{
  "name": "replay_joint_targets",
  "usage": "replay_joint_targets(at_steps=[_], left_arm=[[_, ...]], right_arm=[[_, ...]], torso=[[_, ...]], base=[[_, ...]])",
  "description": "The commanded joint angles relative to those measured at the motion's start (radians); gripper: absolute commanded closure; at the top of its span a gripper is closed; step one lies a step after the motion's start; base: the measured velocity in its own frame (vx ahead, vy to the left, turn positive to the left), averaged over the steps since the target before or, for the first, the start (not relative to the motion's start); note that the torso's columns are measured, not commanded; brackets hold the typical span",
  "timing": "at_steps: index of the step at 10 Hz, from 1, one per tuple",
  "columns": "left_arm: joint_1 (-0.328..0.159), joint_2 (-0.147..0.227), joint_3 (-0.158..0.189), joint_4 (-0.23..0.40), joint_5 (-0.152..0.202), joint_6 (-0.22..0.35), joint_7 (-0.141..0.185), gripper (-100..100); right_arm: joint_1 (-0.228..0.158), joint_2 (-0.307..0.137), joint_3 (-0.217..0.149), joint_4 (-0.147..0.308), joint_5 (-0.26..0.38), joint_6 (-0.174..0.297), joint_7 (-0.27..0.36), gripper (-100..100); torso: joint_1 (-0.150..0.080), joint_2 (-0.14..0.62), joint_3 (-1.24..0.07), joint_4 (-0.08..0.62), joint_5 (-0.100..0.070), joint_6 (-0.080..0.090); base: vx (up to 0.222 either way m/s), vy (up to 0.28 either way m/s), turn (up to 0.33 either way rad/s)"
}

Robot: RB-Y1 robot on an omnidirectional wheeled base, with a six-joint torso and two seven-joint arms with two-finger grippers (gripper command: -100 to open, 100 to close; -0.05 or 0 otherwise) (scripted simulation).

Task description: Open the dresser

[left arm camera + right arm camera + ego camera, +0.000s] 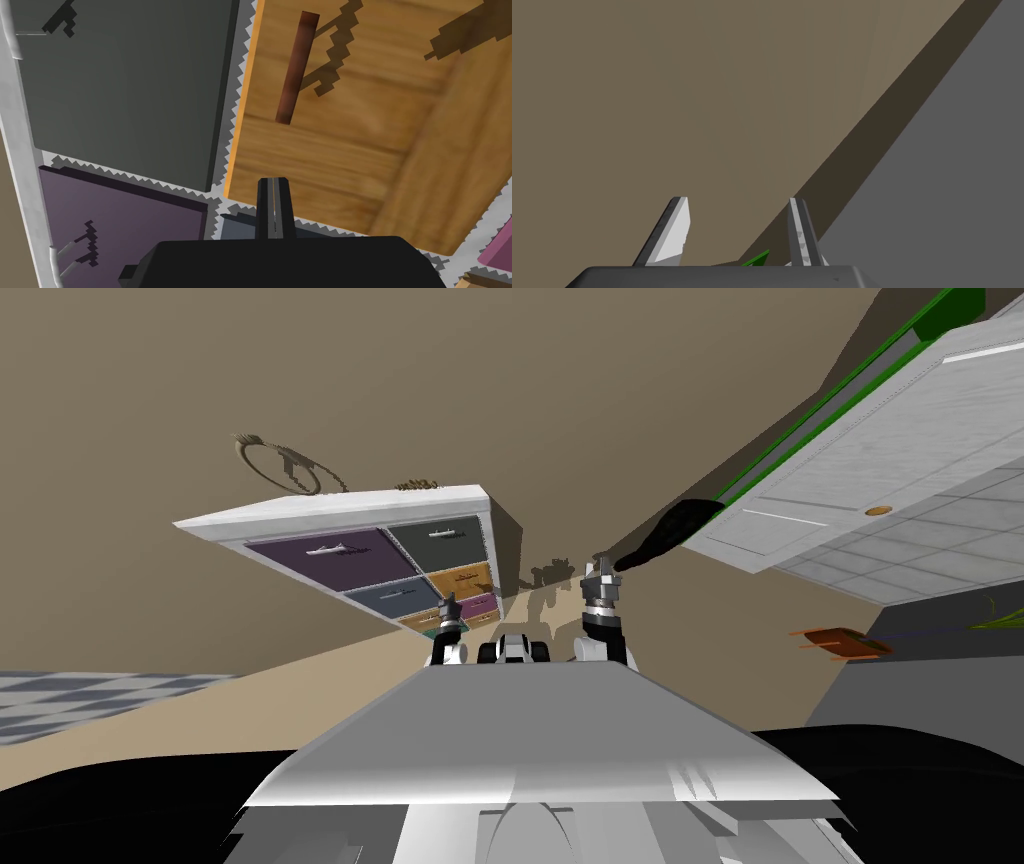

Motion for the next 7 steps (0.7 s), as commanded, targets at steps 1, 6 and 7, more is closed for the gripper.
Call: replay_joint_targets(at_steps=[1, 6, 7], left_arm=[[0.001, 0.040, 0.000, 0.000, 0.000, 0.002, 0.000, -100], [-0.003, 0.159, 0.000, 0.005, 0.000, 0.009, -0.001, -100], [-0.005, 0.174, 0.001, 0.007, 0.000, 0.013, -0.001, -100]], right_arm=[[0.000, 0.000, 0.000, 0.000, 0.000, 0.000, 0.000, 0], [0.000, 0.000, 0.000, 0.000, 0.000, 0.000, 0.000, 0], [0.000, 0.000, 0.000, 0.000, 0.000, 0.000, 0.000, 0]], torso=[[0.002, -0.004, -0.002, -0.001, 0.000, 0.000], [0.000, 0.001, 0.001, 0.000, 0.000, 0.000], [0.000, 0.001, 0.001, 0.000, 0.000, 0.000]], base=[[-0.014, -0.006, -0.003], [0.016, 0.001, -0.001], [0.029, 0.002, -0.003]])
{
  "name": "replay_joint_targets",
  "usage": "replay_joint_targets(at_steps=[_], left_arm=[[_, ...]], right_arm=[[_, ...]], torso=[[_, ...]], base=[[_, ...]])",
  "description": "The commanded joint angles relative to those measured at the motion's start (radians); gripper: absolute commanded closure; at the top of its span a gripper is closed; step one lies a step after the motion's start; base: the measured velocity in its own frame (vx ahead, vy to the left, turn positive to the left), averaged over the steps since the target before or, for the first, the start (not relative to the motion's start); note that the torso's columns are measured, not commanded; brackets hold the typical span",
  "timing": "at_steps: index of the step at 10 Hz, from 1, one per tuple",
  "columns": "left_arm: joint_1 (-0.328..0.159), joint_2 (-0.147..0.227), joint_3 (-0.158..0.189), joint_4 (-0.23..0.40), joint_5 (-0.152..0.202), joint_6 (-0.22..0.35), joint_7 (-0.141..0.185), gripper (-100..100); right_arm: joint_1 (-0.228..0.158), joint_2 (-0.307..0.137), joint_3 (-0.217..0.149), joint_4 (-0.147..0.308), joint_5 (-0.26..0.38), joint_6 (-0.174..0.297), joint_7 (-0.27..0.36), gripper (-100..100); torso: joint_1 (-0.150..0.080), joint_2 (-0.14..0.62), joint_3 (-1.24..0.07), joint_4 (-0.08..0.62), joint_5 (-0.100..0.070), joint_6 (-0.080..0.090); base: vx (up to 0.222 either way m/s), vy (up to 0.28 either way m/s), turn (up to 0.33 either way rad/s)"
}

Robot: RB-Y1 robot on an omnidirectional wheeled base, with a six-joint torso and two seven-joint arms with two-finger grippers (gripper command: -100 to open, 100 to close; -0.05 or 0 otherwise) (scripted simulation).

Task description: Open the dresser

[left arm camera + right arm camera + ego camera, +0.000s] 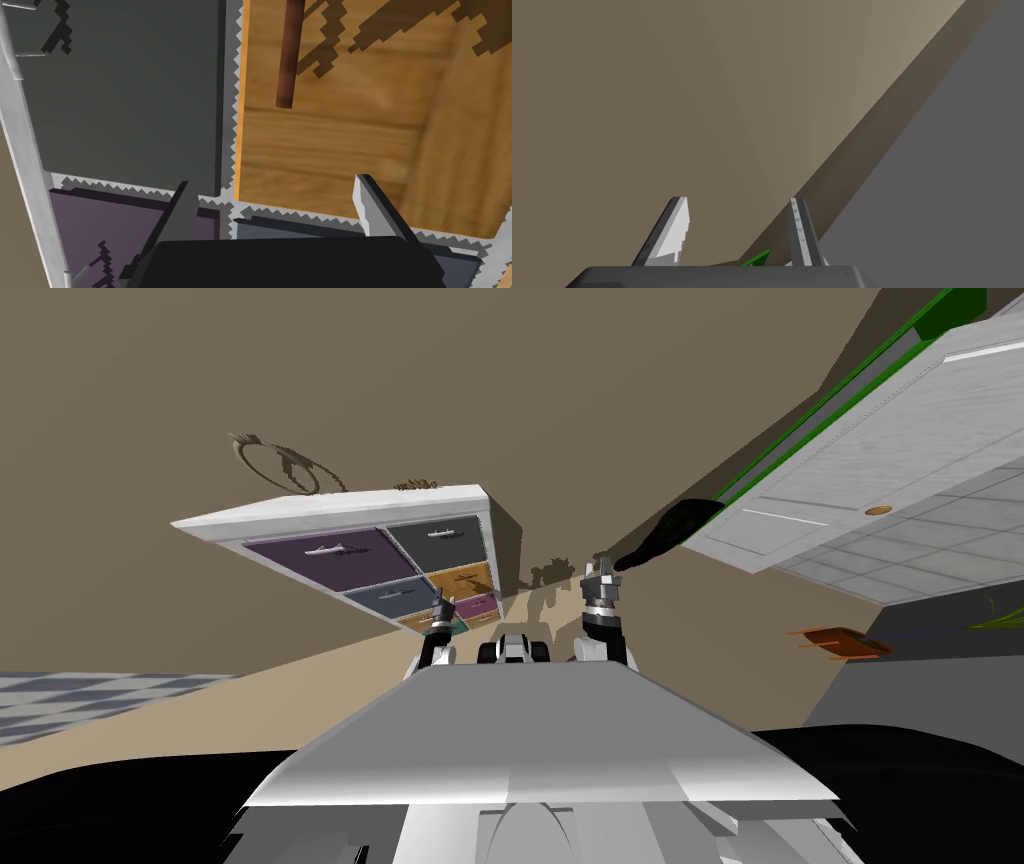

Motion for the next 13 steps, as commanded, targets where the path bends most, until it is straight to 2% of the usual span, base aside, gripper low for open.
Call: replay_joint_targets(at_steps=[1, 2, 3, 5, 9, 10, 11, 12, 13], left_arm=[[-0.008, 0.036, 0.002, 0.004, 0.001, 0.026, -0.003, -100], [-0.009, 0.038, 0.003, -0.005, 0.002, 0.032, -0.003, -100], [-0.009, 0.005, 0.004, -0.017, 0.003, 0.037, -0.003, -100], [-0.009, -0.030, 0.005, -0.021, 0.004, 0.039, -0.003, -100], [-0.008, -0.135, 0.005, -0.026, 0.005, 0.041, -0.003, -100], [-0.008, -0.152, 0.005, -0.027, 0.005, 0.041, -0.003, -100], [-0.008, -0.141, 0.004, -0.027, 0.004, 0.041, -0.004, -100], [-0.003, -0.144, 0.007, -0.056, 0.006, 0.065, -0.005, -100], [-0.005, -0.143, 0.006, -0.043, 0.005, 0.052, -0.004, -100]], right_arm=[[0.000, 0.000, 0.000, 0.000, 0.000, 0.000, 0.000, 0], [0.000, 0.000, 0.000, 0.000, 0.000, 0.000, 0.000, 0], [0.000, 0.000, 0.000, 0.000, 0.000, 0.000, 0.000, 0], [0.000, 0.000, 0.000, 0.000, 0.000, 0.000, 0.000, 0], [0.000, 0.000, 0.000, 0.000, 0.000, 0.000, 0.000, 0], [0.000, 0.000, 0.000, 0.000, 0.000, 0.000, 0.000, 0], [0.000, 0.000, 0.000, 0.000, 0.000, 0.000, 0.000, 0], [0.000, 0.000, 0.000, 0.000, 0.000, 0.000, 0.000, 0], [0.000, 0.000, 0.000, 0.000, 0.000, 0.000, 0.000, 0]], torso=[[0.000, 0.000, 0.000, 0.000, 0.000, 0.000], [0.001, -0.005, -0.003, -0.001, 0.000, 0.000], [-0.001, -0.006, -0.004, -0.002, 0.000, 0.000], [0.000, 0.002, 0.001, 0.000, 0.000, 0.000], [0.000, 0.000, 0.000, 0.000, 0.000, 0.000], [0.000, -0.001, -0.001, 0.000, 0.000, 0.000], [0.000, -0.002, -0.001, -0.001, 0.000, 0.000], [0.001, -0.001, -0.001, 0.000, 0.000, 0.000], [0.001, -0.004, -0.002, -0.001, 0.000, 0.000]], base=[[0.111, 0.009, -0.017], [0.171, -0.009, -0.019], [0.156, -0.005, -0.006], [0.069, -0.002, -0.002], [0.003, -0.001, 0.000], [0.000, 0.000, 0.000], [0.000, 0.000, 0.000], [0.067, 0.015, -0.013], [0.044, 0.011, -0.004]])
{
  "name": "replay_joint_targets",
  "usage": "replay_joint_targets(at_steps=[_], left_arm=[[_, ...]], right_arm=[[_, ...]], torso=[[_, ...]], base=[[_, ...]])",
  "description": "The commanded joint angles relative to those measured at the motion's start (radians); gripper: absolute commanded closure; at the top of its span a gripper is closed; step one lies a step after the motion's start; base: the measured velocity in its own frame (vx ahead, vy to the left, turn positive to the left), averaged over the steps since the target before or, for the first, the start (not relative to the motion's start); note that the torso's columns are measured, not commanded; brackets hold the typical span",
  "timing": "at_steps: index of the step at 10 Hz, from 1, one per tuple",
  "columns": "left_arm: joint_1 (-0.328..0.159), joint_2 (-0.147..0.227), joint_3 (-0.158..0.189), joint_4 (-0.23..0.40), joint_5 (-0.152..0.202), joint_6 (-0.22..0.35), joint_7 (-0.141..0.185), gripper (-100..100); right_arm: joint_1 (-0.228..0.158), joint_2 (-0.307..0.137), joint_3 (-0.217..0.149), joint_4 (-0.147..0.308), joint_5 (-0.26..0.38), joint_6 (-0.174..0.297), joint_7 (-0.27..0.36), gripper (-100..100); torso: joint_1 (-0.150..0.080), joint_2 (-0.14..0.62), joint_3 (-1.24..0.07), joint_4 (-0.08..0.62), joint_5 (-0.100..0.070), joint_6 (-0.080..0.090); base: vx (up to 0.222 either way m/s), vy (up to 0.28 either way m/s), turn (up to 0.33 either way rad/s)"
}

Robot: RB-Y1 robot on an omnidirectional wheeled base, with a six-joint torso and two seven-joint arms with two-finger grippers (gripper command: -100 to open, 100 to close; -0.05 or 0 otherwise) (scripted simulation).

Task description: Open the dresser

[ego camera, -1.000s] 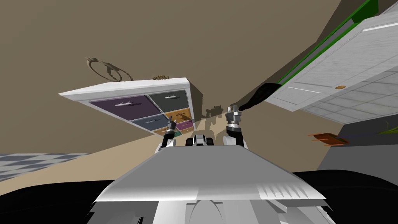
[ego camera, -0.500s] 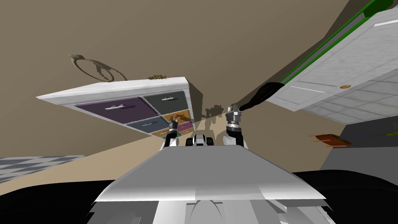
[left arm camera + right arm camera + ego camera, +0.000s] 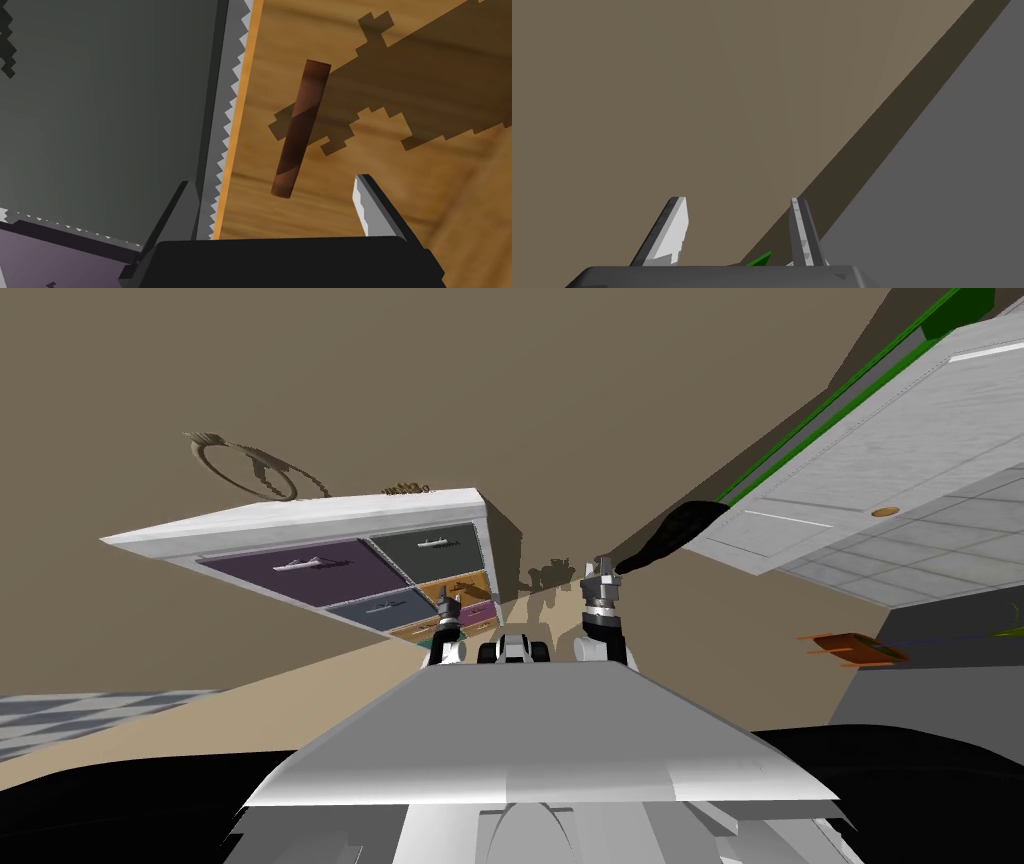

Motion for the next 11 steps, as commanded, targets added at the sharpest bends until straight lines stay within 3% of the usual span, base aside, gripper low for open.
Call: replay_joint_targets(at_steps=[1, 7, 8, 11], left_arm=[[0.000, 0.000, 0.000, -0.002, 0.000, 0.004, 0.000, 100], [0.024, 0.001, -0.011, -0.035, -0.001, 0.010, 0.001, 100], [0.024, 0.037, -0.011, -0.034, -0.001, 0.010, 0.001, -100], [0.022, 0.108, -0.012, -0.027, -0.002, 0.010, 0.001, -100]], right_arm=[[0.000, 0.000, 0.000, 0.000, 0.000, 0.000, 0.000, 0], [-0.001, 0.000, 0.000, 0.000, 0.000, 0.000, 0.000, 0], [0.000, 0.000, 0.000, 0.000, 0.000, 0.000, 0.000, 0], [0.000, 0.000, 0.000, 0.000, 0.000, 0.000, 0.000, 0]], torso=[[-0.001, 0.002, 0.001, 0.000, 0.000, 0.000], [0.000, 0.003, 0.002, 0.001, 0.000, 0.000], [0.001, -0.002, -0.001, -0.001, 0.000, 0.000], [-0.001, 0.001, 0.000, 0.000, 0.000, 0.000]], base=[[0.007, 0.002, 0.001], [-0.124, -0.035, 0.017], [-0.018, -0.004, -0.002], [0.010, 0.004, -0.001]])
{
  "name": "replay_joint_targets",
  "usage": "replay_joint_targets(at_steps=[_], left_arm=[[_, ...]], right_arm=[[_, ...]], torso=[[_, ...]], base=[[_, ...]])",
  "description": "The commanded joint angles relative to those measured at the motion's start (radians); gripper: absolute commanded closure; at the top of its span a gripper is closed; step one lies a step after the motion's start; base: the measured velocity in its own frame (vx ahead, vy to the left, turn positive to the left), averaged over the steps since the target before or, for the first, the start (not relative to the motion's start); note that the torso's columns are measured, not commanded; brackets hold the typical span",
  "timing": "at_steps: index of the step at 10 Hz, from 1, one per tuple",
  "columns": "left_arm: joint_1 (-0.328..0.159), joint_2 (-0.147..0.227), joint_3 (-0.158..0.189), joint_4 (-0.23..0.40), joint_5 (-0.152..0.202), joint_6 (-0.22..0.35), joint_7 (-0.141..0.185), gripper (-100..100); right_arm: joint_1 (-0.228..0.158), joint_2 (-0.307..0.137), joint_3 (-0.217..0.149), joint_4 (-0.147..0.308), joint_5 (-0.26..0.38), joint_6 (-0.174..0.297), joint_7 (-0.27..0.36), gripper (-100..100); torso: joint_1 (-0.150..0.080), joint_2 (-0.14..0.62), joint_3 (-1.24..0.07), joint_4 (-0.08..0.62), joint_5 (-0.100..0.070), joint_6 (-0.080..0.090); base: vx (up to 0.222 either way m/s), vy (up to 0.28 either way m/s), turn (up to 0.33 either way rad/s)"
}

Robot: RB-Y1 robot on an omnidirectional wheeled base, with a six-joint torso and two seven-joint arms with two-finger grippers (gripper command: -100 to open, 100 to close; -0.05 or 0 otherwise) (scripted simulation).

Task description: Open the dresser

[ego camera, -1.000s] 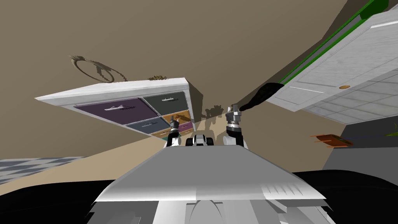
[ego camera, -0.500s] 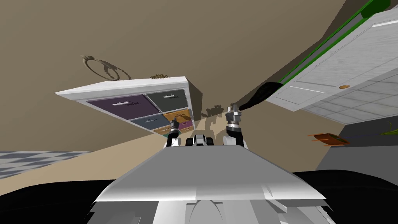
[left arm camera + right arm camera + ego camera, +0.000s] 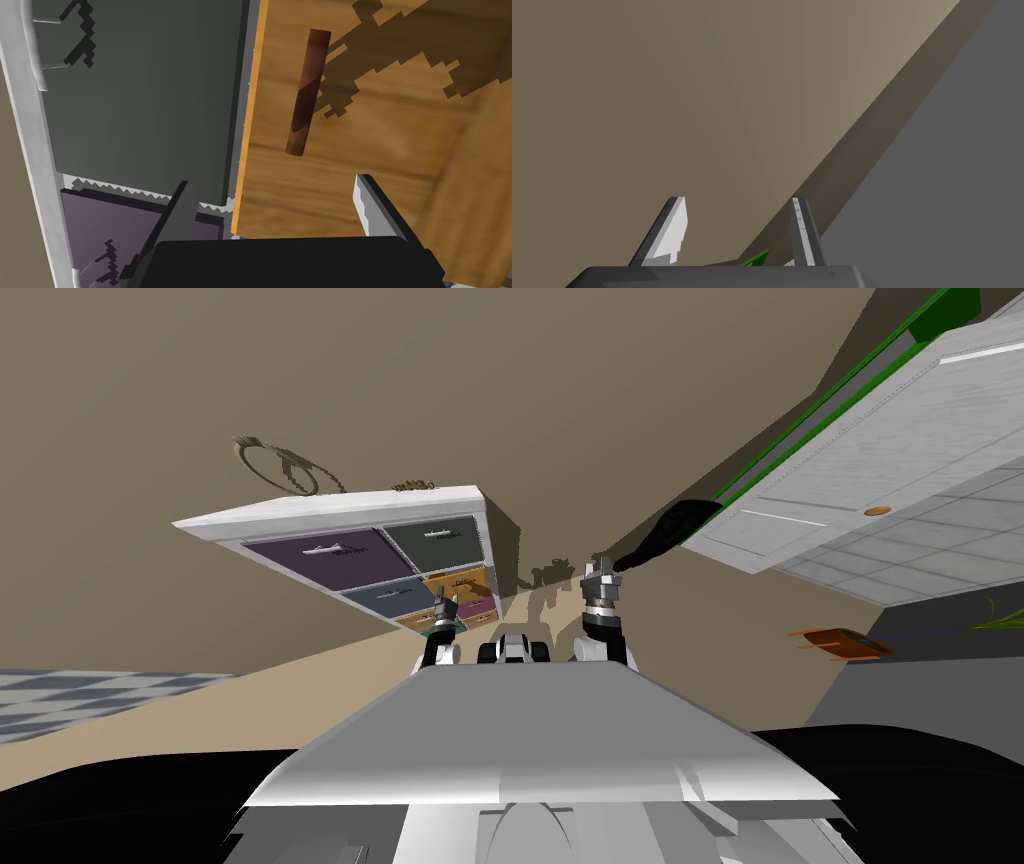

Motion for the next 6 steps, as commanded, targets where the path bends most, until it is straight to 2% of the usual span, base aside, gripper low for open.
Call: replay_joint_targets(at_steps=[1, 3, 4, 5, 6], left_arm=[[-0.009, 0.056, 0.001, 0.012, 0.000, 0.000, -0.001, -100], [-0.014, 0.101, 0.000, 0.025, -0.001, -0.001, -0.001, -100], [-0.026, 0.106, -0.003, 0.049, -0.002, -0.006, 0.001, -100], [-0.034, 0.071, -0.006, 0.055, -0.001, -0.015, 0.004, -100], [-0.035, 0.056, -0.007, 0.055, -0.001, -0.016, 0.004, -100]], right_arm=[[0.000, 0.000, 0.000, 0.000, 0.000, 0.000, 0.000, 0], [0.000, 0.000, 0.000, 0.000, 0.000, 0.000, 0.000, 0], [0.000, 0.000, 0.000, 0.000, 0.000, 0.000, 0.000, 0], [0.000, 0.000, 0.000, 0.000, 0.000, 0.000, 0.000, 0], [0.000, 0.000, 0.000, 0.000, 0.000, 0.000, 0.000, 0]], torso=[[0.000, 0.002, 0.001, 0.001, 0.000, 0.000], [0.000, 0.003, 0.002, 0.001, 0.000, 0.000], [0.000, 0.003, 0.002, 0.001, 0.000, 0.000], [0.000, 0.001, 0.001, 0.000, 0.000, 0.000], [0.002, -0.002, -0.001, 0.000, 0.001, 0.000]], base=[[0.012, 0.006, -0.004], [0.013, 0.009, -0.008], [0.048, 0.026, -0.040], [0.100, 0.065, -0.067], [0.087, 0.051, -0.027]])
